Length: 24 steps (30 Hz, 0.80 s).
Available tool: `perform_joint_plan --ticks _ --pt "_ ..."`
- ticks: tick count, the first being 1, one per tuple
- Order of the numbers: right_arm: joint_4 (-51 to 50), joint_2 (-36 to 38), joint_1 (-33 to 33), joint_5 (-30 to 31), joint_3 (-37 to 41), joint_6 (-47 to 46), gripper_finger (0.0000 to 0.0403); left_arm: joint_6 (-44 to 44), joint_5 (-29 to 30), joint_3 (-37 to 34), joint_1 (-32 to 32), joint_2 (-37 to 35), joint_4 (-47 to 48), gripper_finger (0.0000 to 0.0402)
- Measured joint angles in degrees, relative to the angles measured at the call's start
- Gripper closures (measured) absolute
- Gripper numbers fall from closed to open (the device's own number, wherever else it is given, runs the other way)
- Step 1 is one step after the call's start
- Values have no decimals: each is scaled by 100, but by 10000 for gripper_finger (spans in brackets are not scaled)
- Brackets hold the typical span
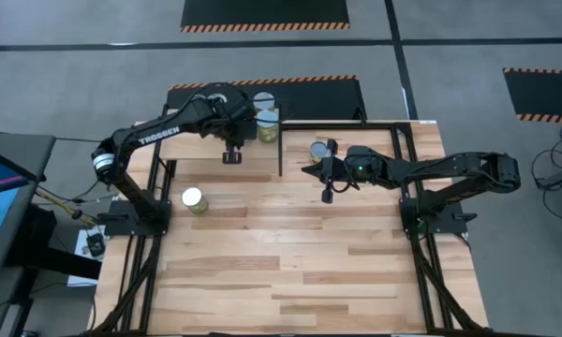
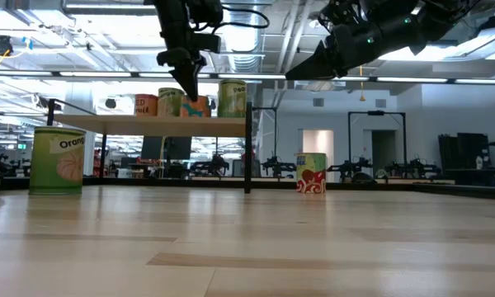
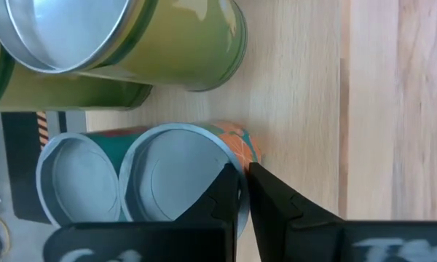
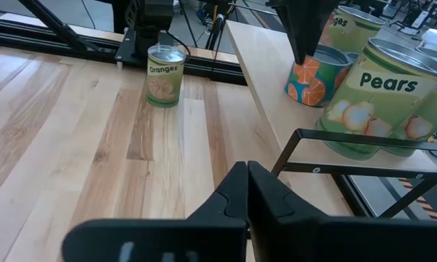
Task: Pick and place cans onto a shelf
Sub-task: Put the bottom canned orange on the shelf
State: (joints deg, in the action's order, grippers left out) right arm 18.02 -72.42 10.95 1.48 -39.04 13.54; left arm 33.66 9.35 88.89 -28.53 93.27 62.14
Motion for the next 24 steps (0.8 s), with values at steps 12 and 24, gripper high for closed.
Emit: perform_joint_plan --ticks 12,24 --pt "-2 0 -9 0 -1 0 388 -311 -311 145 -250 17 86 378" --pt "-2 0 -7 0 -1 0 388 -322 -304 152 -251 20 -102 341"
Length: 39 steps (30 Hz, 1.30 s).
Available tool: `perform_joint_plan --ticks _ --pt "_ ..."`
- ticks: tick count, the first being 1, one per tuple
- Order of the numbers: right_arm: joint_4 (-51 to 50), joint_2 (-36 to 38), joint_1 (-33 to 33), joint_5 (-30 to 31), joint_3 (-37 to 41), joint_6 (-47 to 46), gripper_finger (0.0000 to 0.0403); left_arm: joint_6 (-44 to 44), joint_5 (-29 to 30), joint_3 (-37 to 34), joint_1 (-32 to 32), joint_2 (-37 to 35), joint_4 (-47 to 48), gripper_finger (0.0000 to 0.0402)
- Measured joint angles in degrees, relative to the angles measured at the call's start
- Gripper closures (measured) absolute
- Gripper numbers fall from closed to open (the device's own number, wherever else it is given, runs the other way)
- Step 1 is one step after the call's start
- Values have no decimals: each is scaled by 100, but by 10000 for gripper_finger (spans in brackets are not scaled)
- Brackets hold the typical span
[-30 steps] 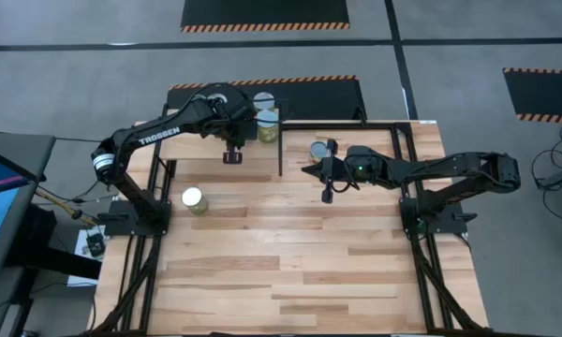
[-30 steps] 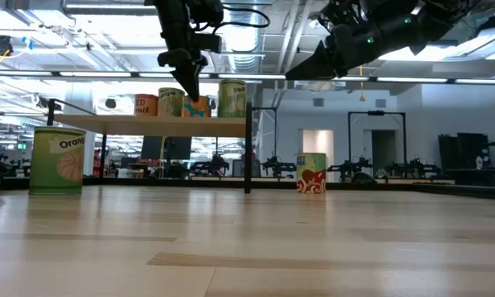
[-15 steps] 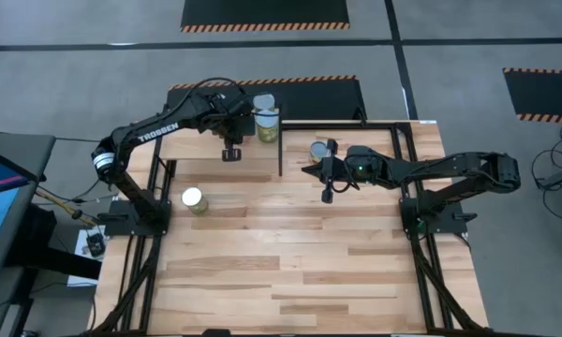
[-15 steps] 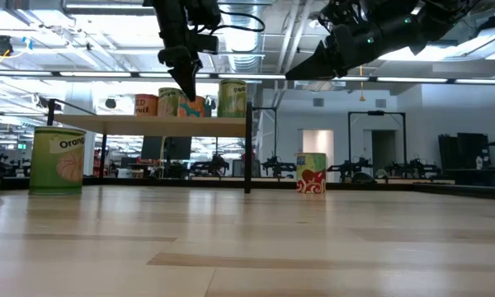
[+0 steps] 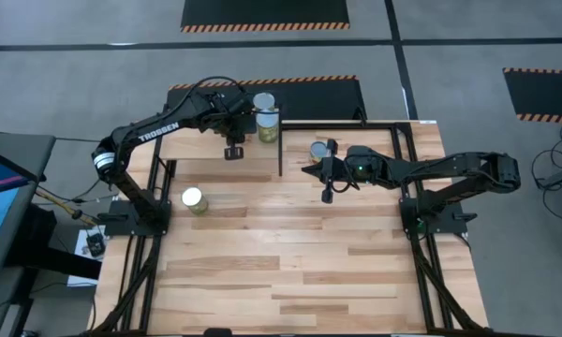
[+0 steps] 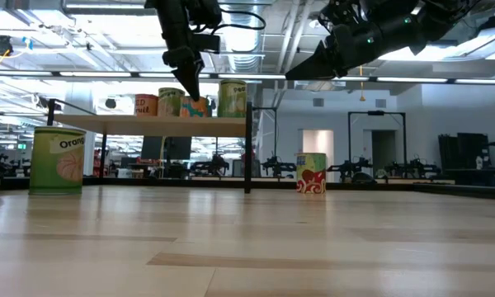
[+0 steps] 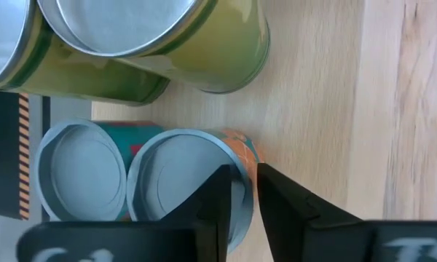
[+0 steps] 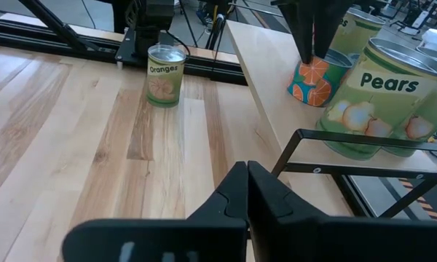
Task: Pick and place cans onto a shelf
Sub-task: Put the bottom canned orange on the shelf, then put the canned oranges on the shelf
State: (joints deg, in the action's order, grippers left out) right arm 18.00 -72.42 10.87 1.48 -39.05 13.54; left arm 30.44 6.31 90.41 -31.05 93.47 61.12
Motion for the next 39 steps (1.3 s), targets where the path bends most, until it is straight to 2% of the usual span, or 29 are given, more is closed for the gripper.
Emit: perform_joint_plan --ticks 10,20,26,29,33,39 --pt "-2 0 0 0 0 0 386 -3 212 36 36 -2 13 314" --pt "-39 0 0 0 0 2 384 -33 329 414 165 -9 125 282" --pt "-107 0 0 0 1 15 388 -7 361 721 467 -92 668 277" --pt "-111 0 0 0 0 97 388 -179 333 726 861 -324 1141 294" --pt "-31 -5 -26 5 0 146 392 -1037 343 435 1593 -738 1819 335" --pt "1706 -468 -422 -7 467 348 398 -2896 796 -474 3131 -1513 2193 387"
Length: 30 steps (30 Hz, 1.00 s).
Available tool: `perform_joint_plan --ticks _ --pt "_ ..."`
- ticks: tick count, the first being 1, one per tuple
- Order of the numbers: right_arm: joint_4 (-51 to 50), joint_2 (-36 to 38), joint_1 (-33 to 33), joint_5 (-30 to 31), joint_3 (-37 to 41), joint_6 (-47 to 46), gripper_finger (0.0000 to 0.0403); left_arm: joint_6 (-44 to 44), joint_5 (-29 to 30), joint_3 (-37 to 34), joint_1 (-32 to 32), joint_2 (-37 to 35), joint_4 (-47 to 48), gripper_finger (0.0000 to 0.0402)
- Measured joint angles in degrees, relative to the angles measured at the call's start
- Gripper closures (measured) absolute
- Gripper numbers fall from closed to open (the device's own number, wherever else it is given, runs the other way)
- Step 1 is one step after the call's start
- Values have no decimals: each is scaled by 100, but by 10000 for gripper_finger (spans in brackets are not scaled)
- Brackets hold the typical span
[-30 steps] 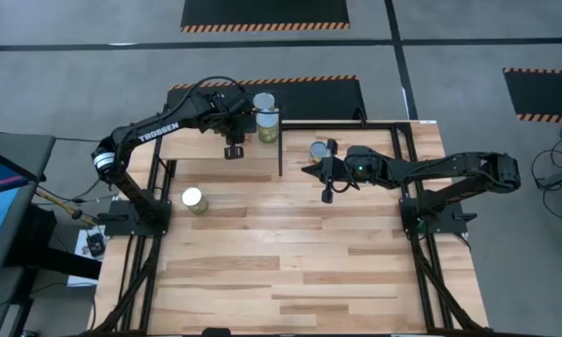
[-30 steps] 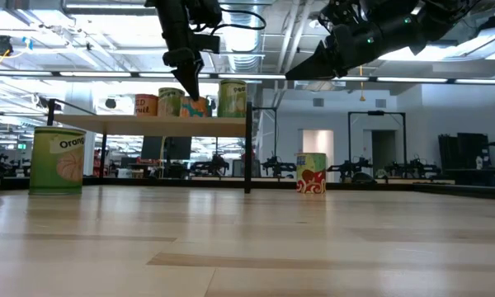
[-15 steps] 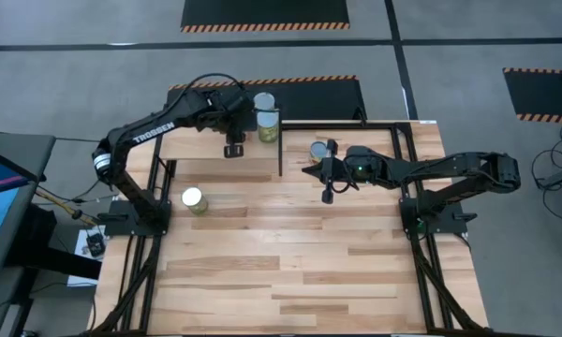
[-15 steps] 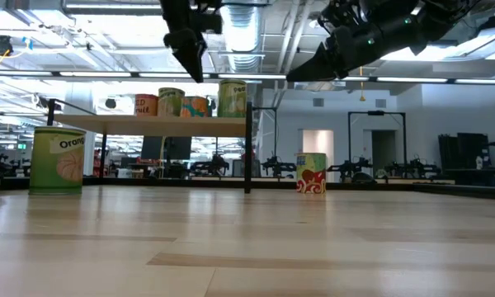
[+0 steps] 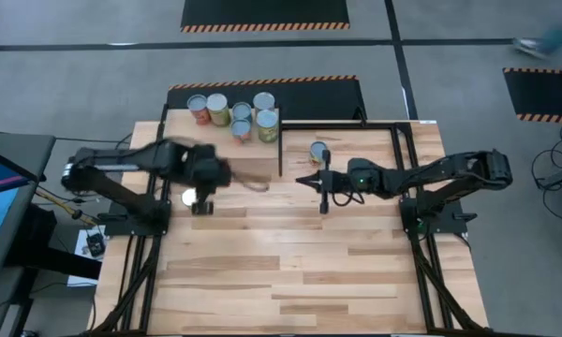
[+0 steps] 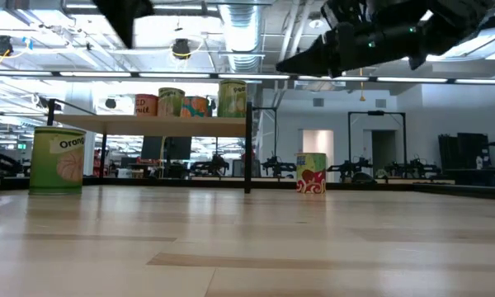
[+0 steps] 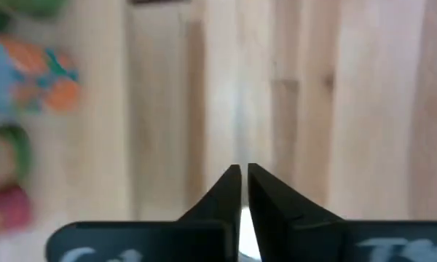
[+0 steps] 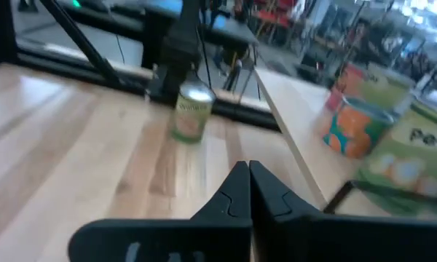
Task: Pick and place cans onto a shelf
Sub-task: Put the canned oranges on the shelf
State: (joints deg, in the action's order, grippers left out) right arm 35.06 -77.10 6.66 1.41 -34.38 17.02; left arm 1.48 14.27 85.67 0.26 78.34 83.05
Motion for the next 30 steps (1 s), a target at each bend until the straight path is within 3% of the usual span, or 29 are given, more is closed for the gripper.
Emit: perform_joint_plan --ticks 7,12,20,30 --pt "637 -352 -480 19 123 -422 395 -3188 208 -861 1527 -629 431 391" --pt "809 -556 -898 30 123 -453 394 -4728 103 -1516 1986 -900 711 365" --pt "1106 -760 -1243 175 123 -450 393 -4902 168 -2451 1852 -976 373 301" --pt "1096 -761 -1217 197 123 -453 392 -4187 205 -3150 734 -976 -604 269"
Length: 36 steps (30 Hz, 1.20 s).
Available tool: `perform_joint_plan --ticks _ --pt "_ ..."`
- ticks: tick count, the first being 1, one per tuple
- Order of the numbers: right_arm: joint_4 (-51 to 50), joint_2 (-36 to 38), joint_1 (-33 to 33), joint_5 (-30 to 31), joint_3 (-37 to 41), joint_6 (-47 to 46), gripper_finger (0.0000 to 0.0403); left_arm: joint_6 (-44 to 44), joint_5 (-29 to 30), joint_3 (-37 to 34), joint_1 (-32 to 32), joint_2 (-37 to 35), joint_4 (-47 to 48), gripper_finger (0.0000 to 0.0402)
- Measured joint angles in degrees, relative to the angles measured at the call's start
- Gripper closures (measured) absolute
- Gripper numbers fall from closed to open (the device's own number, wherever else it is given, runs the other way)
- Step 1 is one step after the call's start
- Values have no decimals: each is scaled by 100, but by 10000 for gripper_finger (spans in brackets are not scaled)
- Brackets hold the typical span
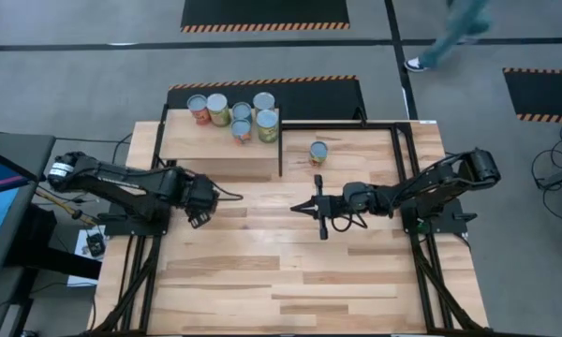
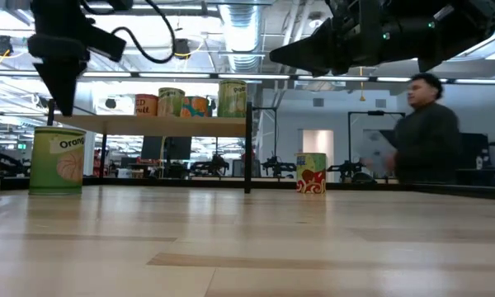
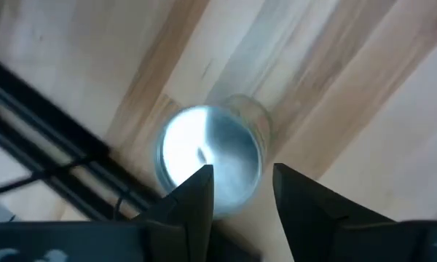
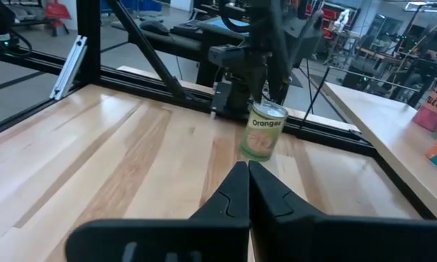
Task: Pick and place cans onto a shelf
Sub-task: Put the canned oranges on the shelf
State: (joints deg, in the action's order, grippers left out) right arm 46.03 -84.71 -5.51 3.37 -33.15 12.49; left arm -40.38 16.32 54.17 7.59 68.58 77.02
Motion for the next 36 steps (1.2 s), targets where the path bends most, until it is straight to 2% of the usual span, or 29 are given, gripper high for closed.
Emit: perform_joint_plan --ticks 6,11,18,22,28,32,36 --pt "-16 0 2 -2 0 0 392 687 -348 -302 -485 0 -667 268" --pt "-38 0 2 -3 0 0 392 567 -290 -602 -783 2 -674 268" --pt "-50 0 2 -4 0 -1 392 648 -212 -677 -824 0 -794 271" --pt "-56 0 2 -6 0 -2 392 845 -203 -677 -822 0 -794 303" --pt "-74 0 2 -8 0 -2 392 1645 -191 -667 -822 -9 -785 390" --pt "-104 2 2 -9 0 -4 392 2209 -339 -444 -824 7 -682 397" --pt "-108 2 2 -14 0 -3 392 2623 -280 163 -824 4 -373 401"
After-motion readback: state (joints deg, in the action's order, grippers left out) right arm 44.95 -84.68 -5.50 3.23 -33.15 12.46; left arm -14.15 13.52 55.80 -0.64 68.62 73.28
